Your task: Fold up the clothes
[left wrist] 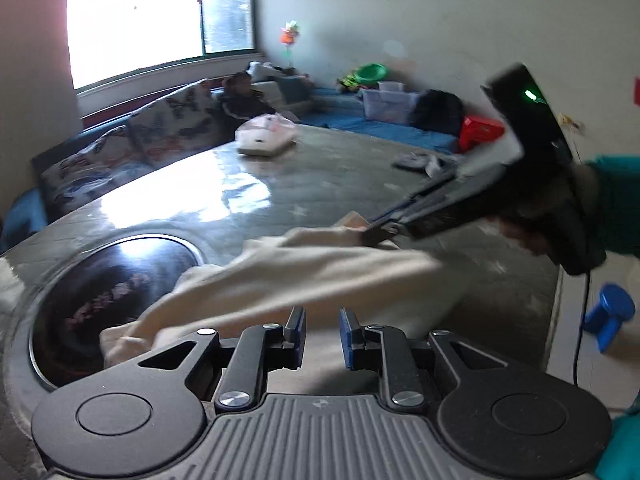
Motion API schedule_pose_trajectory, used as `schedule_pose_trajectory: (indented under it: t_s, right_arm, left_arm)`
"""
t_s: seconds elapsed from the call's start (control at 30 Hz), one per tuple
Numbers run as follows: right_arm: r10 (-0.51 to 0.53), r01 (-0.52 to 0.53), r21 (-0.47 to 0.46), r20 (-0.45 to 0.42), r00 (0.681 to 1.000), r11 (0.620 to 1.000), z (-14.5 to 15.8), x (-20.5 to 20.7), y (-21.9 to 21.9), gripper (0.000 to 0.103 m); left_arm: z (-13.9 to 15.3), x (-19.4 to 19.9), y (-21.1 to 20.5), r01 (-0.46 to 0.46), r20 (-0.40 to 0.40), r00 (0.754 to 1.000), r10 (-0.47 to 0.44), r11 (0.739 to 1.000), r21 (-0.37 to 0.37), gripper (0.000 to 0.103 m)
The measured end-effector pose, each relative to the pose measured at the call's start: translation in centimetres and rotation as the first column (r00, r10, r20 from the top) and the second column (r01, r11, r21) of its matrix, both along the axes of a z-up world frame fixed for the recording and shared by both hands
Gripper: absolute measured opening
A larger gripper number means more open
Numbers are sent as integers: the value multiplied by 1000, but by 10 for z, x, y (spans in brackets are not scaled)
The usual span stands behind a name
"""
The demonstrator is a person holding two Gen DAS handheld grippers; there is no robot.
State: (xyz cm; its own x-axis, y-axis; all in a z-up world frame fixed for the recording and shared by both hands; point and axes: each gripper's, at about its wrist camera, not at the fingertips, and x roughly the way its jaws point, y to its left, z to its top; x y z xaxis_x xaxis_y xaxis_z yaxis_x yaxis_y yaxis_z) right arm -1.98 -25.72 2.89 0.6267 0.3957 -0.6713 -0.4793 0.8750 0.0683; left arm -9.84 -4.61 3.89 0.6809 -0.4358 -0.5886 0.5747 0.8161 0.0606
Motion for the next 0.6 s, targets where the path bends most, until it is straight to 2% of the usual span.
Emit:
schedule_pose_trajectory:
  t_s: [0.1,0.13,0.17,0.2,0.37,0.53,0.6]
  right_arm:
    - [1,-1,-9,17,1000,1000,-3,-2,2,16]
    - [2,-1,-17,26,1000,1000,-4,-3,3,12]
    - [7,-6,-29,37,999,1000,-3,-5,5,4]
    - [15,-13,-44,50,999,999,-2,-6,7,4]
    - [6,12,-126,147,989,992,7,-11,13,3]
    - [19,2,-163,128,992,987,-7,-3,18,3]
    - [3,15,-149,123,992,989,-1,-3,16,7]
  left_arm:
    - [-5,2,-3,13,-27,1000,-13,1000,-8,21]
    - [-7,1,-5,19,-26,999,-19,1000,1,21]
    - [-8,1,-6,22,-27,999,-22,1000,6,21]
    - [-9,1,-6,23,-30,999,-23,1000,8,21]
    - [-12,2,-2,31,-46,998,-31,1000,-4,21]
    - [-14,2,-1,32,-49,998,-32,999,-10,21]
    - [-14,3,0,30,-54,998,-31,999,-18,21]
